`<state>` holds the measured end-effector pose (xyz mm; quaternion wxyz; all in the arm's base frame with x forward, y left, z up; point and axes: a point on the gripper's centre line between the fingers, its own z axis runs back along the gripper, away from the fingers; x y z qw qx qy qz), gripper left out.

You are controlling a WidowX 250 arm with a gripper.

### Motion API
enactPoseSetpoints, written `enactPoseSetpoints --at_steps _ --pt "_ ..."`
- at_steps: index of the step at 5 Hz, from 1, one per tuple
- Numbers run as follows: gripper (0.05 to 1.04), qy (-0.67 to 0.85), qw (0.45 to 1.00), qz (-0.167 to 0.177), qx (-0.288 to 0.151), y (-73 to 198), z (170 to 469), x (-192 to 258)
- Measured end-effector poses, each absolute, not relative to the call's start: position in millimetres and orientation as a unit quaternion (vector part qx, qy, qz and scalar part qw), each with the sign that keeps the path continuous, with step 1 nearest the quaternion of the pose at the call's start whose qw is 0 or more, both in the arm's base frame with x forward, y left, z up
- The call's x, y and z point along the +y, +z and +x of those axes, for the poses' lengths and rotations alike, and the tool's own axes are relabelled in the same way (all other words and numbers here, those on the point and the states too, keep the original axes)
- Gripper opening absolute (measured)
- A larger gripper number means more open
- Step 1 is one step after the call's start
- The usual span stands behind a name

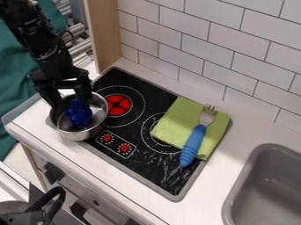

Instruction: Take the blueberry out of the silver pot and put it on the center of the stove

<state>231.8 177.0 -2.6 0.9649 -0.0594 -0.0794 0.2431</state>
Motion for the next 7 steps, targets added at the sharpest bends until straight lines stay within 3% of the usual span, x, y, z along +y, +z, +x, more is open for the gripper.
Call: enactPoseSetpoints --at_steps 2,3,4,5,7 --pt "1.001 0.229 0.97 -0.066 -0.039 -29.7 246.5 167.7" --pt "0.95 0.223 0.972 -0.066 -0.021 -34.9 248.6 160.8" --pt "0.746 0.221 0.973 -0.064 -0.018 -36.2 251.9 152.4" --pt "0.745 0.221 0.973 -0.066 -0.013 -31.8 249.4 141.9" --pt "0.745 0.212 0.974 -0.026 -0.069 23.0 254.0 132.4"
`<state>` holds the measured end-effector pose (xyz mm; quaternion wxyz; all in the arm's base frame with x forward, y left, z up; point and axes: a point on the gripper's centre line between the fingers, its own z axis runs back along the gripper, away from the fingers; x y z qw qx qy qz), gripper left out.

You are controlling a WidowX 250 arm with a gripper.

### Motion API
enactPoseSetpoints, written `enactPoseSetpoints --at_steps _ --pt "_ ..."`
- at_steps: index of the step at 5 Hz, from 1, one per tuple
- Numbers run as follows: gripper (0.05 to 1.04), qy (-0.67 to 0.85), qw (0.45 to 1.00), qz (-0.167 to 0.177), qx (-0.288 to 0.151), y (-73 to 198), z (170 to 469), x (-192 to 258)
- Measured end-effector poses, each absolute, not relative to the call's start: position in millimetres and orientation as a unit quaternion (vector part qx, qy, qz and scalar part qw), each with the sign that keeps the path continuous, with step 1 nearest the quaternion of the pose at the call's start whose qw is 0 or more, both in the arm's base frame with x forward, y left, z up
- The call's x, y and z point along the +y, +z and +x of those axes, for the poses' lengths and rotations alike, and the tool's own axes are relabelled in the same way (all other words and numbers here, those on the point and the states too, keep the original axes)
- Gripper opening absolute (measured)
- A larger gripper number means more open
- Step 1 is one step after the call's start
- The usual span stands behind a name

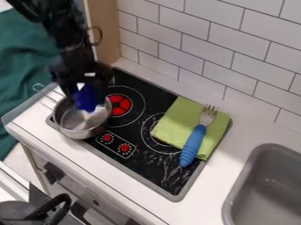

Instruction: Take the blueberry out of the silver pot and put it on the center of the stove

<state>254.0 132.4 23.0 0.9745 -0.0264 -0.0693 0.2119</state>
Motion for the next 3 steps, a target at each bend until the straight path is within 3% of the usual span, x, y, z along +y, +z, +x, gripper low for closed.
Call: enactPoseSetpoints --at_steps 2,3 --pt "0.745 0.14 0.986 -0.008 -0.086 45.6 284.8 87.2" --pt "0.745 0.11 0.991 -0.011 -0.07 33.8 304.6 64.5"
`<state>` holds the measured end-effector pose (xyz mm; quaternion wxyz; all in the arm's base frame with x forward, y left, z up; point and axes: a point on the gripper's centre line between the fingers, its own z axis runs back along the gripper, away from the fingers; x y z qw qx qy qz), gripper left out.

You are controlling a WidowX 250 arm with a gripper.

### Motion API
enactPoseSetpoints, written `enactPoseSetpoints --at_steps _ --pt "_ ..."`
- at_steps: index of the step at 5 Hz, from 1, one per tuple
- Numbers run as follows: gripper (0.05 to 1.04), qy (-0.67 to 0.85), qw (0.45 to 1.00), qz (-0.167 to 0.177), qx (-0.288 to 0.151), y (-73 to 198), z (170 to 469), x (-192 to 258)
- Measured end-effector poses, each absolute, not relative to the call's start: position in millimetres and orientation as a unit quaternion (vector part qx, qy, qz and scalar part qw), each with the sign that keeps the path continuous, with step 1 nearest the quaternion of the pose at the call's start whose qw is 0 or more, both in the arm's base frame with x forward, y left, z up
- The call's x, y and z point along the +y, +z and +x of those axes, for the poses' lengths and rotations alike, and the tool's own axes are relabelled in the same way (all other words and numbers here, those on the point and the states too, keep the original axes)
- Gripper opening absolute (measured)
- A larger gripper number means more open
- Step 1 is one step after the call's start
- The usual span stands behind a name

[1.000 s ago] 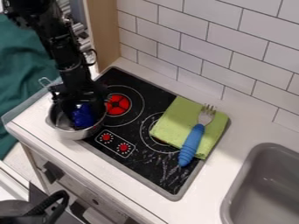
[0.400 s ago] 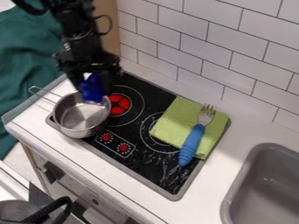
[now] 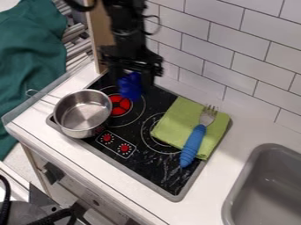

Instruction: Take the blueberry out of the silver pot and put it on the center of the stove

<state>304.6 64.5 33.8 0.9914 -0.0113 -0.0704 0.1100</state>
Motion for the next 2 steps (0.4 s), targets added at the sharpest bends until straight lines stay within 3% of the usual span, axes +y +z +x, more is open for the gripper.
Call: enactPoseSetpoints --at_steps 1,2 --pt "0.745 0.086 0.994 -0.014 -0.062 23.2 318.9 61.1" --pt "0.745 0.048 0.994 -0.016 -0.092 17.2 328.0 68.2"
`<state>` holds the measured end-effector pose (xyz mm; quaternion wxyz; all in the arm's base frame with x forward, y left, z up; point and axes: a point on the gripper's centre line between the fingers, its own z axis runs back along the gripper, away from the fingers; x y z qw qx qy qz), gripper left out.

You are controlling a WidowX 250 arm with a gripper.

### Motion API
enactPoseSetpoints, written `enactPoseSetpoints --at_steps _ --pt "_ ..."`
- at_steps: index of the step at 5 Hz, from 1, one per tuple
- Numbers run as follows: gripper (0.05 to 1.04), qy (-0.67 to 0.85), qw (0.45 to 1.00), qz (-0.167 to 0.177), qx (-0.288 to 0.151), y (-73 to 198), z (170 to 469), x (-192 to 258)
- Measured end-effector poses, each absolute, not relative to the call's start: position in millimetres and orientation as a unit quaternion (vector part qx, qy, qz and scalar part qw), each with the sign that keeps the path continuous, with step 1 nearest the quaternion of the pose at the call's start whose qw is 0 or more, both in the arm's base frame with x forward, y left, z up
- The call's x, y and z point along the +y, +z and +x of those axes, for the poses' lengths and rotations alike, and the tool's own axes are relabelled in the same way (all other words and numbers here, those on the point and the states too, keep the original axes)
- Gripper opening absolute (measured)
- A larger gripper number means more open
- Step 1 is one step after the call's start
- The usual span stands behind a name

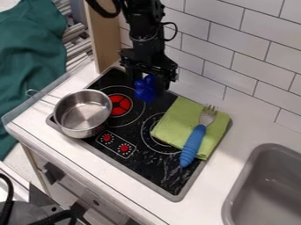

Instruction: Take the blueberry out of the silver pot and put it on the center of the stove

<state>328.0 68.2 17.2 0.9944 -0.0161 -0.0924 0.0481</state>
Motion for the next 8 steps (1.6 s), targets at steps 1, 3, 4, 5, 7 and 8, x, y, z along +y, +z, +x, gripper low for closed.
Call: enactPoseSetpoints --at_steps 1,3,4,5,7,8 --pt "0.745 0.013 0.993 -0.021 -0.114 4.3 329.6 76.1" --pt "0.745 0.022 0.994 -0.036 -0.099 -21.9 333.0 82.3" --pt "0.813 0.023 0.996 -0.046 -0.074 -31.6 332.8 81.4" --pt "1.013 0.025 0.996 -0.051 -0.063 -30.6 331.4 79.7" --pt "1.005 0.01 0.996 -0.021 -0.084 19.8 326.1 64.8" --pt "1.005 0.013 0.996 -0.019 -0.081 40.0 311.6 51.1"
